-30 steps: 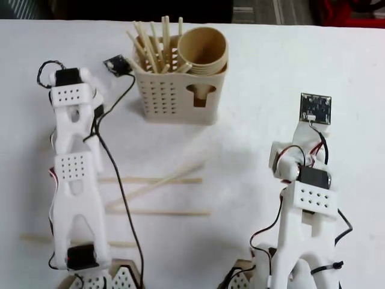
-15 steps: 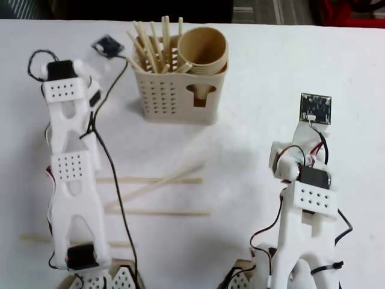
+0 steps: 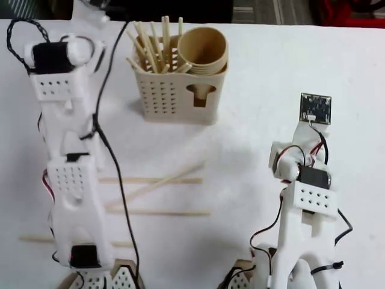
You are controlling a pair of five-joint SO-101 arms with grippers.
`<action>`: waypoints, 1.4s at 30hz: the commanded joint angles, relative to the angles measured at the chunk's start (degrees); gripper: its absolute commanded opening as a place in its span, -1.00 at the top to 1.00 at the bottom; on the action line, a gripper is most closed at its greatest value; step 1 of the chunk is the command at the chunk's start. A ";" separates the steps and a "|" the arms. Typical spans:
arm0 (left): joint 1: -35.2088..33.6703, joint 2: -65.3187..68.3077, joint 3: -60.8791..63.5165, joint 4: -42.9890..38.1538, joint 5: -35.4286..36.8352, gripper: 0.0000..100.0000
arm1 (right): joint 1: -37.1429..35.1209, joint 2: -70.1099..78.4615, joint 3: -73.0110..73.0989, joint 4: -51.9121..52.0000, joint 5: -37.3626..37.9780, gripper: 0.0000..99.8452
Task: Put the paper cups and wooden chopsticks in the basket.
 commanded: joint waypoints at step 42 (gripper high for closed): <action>17.71 2.15 -2.37 -28.22 17.67 0.91 | 0.22 -1.80 -0.26 -1.71 0.09 0.95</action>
